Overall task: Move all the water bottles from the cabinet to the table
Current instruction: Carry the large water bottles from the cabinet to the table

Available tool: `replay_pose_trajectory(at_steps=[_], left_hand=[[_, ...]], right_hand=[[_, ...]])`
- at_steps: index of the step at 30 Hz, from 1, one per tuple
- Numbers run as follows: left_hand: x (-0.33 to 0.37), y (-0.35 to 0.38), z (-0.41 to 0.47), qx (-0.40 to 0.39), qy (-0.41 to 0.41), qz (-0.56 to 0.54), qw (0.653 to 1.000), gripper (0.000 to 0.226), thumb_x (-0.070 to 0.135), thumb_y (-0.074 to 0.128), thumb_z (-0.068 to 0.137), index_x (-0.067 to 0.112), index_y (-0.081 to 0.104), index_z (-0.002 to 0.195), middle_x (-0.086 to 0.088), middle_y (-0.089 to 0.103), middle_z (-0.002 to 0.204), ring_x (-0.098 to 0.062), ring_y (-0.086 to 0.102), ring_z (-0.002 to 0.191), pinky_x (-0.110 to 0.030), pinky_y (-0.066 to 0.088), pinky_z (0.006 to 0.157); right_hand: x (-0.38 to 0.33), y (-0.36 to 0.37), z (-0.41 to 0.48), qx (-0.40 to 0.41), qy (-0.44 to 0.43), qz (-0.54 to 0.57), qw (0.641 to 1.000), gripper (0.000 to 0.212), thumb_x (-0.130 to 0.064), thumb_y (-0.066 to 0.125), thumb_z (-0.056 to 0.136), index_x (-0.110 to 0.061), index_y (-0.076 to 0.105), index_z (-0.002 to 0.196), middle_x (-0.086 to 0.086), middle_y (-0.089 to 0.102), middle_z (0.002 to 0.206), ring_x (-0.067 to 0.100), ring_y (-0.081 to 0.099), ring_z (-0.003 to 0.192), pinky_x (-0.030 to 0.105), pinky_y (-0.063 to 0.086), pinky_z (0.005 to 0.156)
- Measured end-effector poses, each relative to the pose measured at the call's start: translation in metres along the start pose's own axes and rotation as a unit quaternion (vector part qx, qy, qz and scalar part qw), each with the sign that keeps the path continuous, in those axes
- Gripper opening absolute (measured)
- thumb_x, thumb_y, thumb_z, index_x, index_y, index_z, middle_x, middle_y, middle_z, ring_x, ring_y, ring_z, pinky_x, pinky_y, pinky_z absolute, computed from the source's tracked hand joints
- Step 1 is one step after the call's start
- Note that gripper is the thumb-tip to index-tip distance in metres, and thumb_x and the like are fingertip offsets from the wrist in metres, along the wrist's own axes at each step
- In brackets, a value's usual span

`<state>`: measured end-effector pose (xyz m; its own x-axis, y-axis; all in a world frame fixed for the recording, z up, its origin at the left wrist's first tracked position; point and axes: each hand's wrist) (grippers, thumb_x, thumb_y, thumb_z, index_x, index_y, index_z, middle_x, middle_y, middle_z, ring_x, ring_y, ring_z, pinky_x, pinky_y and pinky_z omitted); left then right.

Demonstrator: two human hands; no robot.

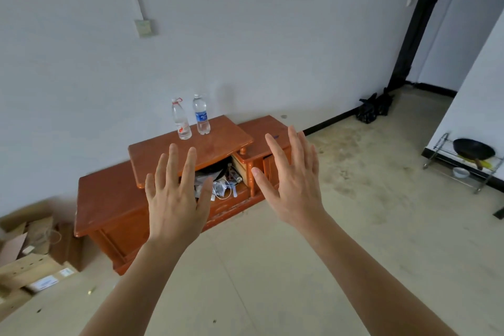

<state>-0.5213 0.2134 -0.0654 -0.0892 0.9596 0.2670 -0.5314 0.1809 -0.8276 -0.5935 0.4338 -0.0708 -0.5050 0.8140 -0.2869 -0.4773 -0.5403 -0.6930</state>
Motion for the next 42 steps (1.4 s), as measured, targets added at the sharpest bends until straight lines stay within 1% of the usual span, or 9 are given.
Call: replay_pose_trajectory(at_steps=[7,13,16,20,25,28,34,36,42], left_hand=[[-0.036,0.102,0.134,-0.015,-0.012,0.006,1.0,0.069,0.063,0.022,0.099,0.029,0.018,0.159,-0.006,0.009,0.169,-0.03,0.01,0.155,-0.06,0.016,0.121],[-0.06,0.185,0.302,-0.026,-0.027,0.047,0.998,0.065,0.057,0.027,0.103,0.028,0.018,0.16,-0.008,0.007,0.169,-0.032,0.01,0.155,-0.06,0.015,0.122],[-0.079,0.213,0.372,-0.023,-0.05,0.062,0.997,0.064,0.056,0.029,0.103,0.028,0.018,0.159,-0.007,0.005,0.169,-0.031,0.009,0.155,-0.058,0.014,0.122],[-0.118,0.242,0.441,-0.023,-0.088,0.071,0.993,0.066,0.058,0.028,0.1,0.027,0.021,0.158,-0.009,0.01,0.168,-0.033,0.013,0.154,-0.059,0.017,0.12],[-0.182,0.285,0.508,-0.034,-0.128,0.075,0.988,0.069,0.06,0.027,0.099,0.028,0.018,0.159,-0.007,0.005,0.169,-0.03,0.008,0.155,-0.059,0.014,0.122],[-0.231,0.322,0.554,-0.048,-0.133,0.07,0.987,0.071,0.061,0.027,0.099,0.028,0.015,0.16,-0.007,0.002,0.169,-0.03,0.005,0.155,-0.058,0.013,0.121],[-0.329,0.396,0.642,-0.154,-0.151,0.064,0.974,0.075,0.057,0.033,0.101,0.028,-0.001,0.161,-0.007,-0.013,0.168,-0.031,-0.002,0.156,-0.057,0.011,0.122],[-0.351,0.41,0.67,-0.169,-0.158,0.058,0.971,0.076,0.057,0.033,0.102,0.029,-0.005,0.16,-0.006,-0.017,0.168,-0.029,-0.007,0.156,-0.056,0.008,0.123],[-0.402,0.457,0.729,-0.204,-0.181,0.056,0.961,0.08,0.056,0.038,0.101,0.026,-0.007,0.16,-0.007,-0.016,0.168,-0.03,-0.006,0.156,-0.055,0.01,0.124]], right_hand=[[0.058,0.135,0.116,-0.013,-0.002,0.01,1.0,0.07,-0.061,0.045,0.1,-0.028,0.029,0.159,0.019,0.019,0.167,0.036,0.014,0.155,0.061,0.019,0.122],[0.119,0.249,0.255,-0.045,0.008,0.006,0.999,0.071,-0.064,0.041,0.1,-0.03,0.026,0.16,0.018,0.017,0.167,0.038,0.013,0.155,0.062,0.019,0.122],[0.135,0.298,0.331,-0.068,-0.015,0.007,0.998,0.071,-0.065,0.038,0.1,-0.031,0.022,0.16,0.018,0.014,0.168,0.039,0.012,0.155,0.062,0.017,0.122],[0.137,0.365,0.409,-0.109,-0.034,0.012,0.993,0.074,-0.066,0.039,0.1,-0.032,0.017,0.162,0.017,0.007,0.169,0.039,0.008,0.156,0.061,0.011,0.123],[0.13,0.454,0.474,-0.148,-0.071,0.005,0.986,0.078,-0.07,0.032,0.098,-0.033,0.008,0.163,0.017,0.001,0.169,0.039,0.005,0.156,0.059,0.008,0.123],[0.123,0.517,0.51,-0.161,-0.056,0.002,0.985,0.08,-0.074,0.028,0.096,-0.034,0.005,0.162,0.017,-0.001,0.17,0.04,0.003,0.156,0.057,0.006,0.122],[0.109,0.638,0.577,-0.245,-0.023,-0.017,0.969,0.089,-0.072,0.038,0.095,-0.041,-0.018,0.158,0.009,-0.027,0.167,0.035,-0.018,0.155,0.054,-0.005,0.123],[0.11,0.668,0.592,-0.28,-0.017,-0.013,0.96,0.093,-0.07,0.042,0.095,-0.043,-0.023,0.156,0.006,-0.033,0.165,0.032,-0.023,0.153,0.055,-0.003,0.125],[0.105,0.744,0.632,-0.352,-0.022,0.011,0.936,0.097,-0.067,0.047,0.095,-0.043,-0.025,0.154,0.005,-0.027,0.167,0.031,-0.014,0.156,0.048,0.002,0.124]])
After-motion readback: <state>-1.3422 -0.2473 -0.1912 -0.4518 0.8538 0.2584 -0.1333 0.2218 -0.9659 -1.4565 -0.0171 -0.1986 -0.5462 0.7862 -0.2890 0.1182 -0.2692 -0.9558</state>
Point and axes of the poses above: each hand's wrist, its own z-axis towards the middle knuckle, its own y-axis out of the palm, x = y × z
